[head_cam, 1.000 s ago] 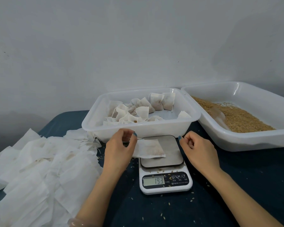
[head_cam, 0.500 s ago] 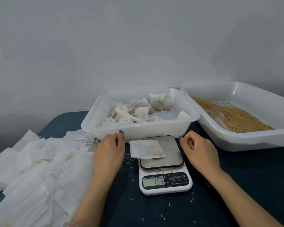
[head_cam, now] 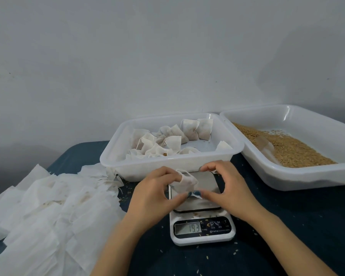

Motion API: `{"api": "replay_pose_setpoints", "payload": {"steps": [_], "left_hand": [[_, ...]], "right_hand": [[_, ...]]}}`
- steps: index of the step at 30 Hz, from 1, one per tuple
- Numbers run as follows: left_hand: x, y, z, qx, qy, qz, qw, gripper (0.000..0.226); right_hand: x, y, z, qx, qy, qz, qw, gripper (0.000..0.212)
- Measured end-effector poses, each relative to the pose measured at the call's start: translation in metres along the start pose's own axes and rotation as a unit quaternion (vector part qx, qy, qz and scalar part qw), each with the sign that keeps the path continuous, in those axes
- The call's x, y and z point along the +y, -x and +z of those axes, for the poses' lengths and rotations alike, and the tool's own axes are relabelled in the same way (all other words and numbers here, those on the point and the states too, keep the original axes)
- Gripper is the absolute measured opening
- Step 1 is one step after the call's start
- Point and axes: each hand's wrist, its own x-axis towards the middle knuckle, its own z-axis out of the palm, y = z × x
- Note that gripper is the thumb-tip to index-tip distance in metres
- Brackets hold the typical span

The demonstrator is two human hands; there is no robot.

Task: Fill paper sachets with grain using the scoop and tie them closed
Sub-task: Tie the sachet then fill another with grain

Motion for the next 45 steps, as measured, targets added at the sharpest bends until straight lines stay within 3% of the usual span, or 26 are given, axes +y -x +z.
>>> {"api": "replay_pose_setpoints", "payload": {"steps": [3, 6, 10, 13, 17, 20, 23, 26, 29, 33, 36, 40, 42, 45], "left_hand": [[0.006, -0.006, -0.004, 0.013, -0.057, -0.015, 0.998, 0.005], [0.012, -0.016, -0.008, 0.028, -0.08, -0.004, 0.996, 0.003], [0.02, -0.026, -0.009, 0.031, -0.12, 0.085, 0.989, 0.013], [0.016, -0.027, -0.008, 0.01, -0.094, 0.104, 0.99, 0.018], [0.011, -0.021, -0.003, -0.011, -0.078, 0.119, 0.99, 0.03], [0.013, -0.017, 0.004, -0.029, -0.048, 0.08, 0.995, 0.029], [0.018, -0.019, 0.005, -0.039, 0.063, -0.006, 0.997, 0.04], [0.023, -0.018, 0.008, -0.031, 0.108, -0.053, 0.992, 0.031], [0.024, -0.018, 0.008, -0.041, 0.097, -0.051, 0.993, 0.019], [0.021, -0.018, 0.01, -0.049, 0.022, -0.03, 0.998, 0.025], [0.026, -0.016, 0.008, -0.042, 0.109, -0.055, 0.992, 0.009], [0.016, -0.014, 0.013, 0.044, -0.003, 0.088, 0.995, 0.046], [0.013, -0.013, 0.015, 0.03, 0.066, 0.061, 0.995, 0.07], [0.015, -0.016, 0.021, -0.025, 0.176, -0.006, 0.984, 0.084]], "right_hand": [[-0.004, -0.006, 0.006, -0.05, 0.033, -0.015, 0.998, 0.073], [-0.009, -0.015, 0.015, -0.073, 0.056, -0.014, 0.996, 0.084], [-0.014, -0.024, 0.02, -0.058, 0.02, -0.024, 0.998, 0.079], [-0.011, -0.026, 0.017, -0.036, -0.003, -0.045, 0.998, 0.08], [0.001, -0.017, 0.011, 0.005, -0.014, -0.062, 0.998, 0.064], [0.004, -0.011, 0.007, 0.037, 0.011, -0.078, 0.996, 0.042], [-0.002, -0.01, 0.004, 0.052, 0.049, -0.103, 0.992, 0.034], [-0.009, -0.008, 0.004, 0.059, 0.092, -0.127, 0.986, 0.032], [-0.013, -0.007, 0.002, 0.075, 0.126, -0.143, 0.979, 0.037], [-0.015, -0.006, 0.001, 0.094, 0.189, -0.166, 0.963, 0.045], [-0.015, -0.005, -0.002, 0.12, 0.205, -0.168, 0.957, 0.034], [-0.013, -0.005, -0.006, 0.121, 0.201, -0.164, 0.958, 0.017], [-0.013, -0.006, -0.005, 0.118, 0.173, -0.159, 0.965, 0.017], [-0.016, -0.01, -0.001, 0.122, 0.107, -0.154, 0.975, 0.02]]}}
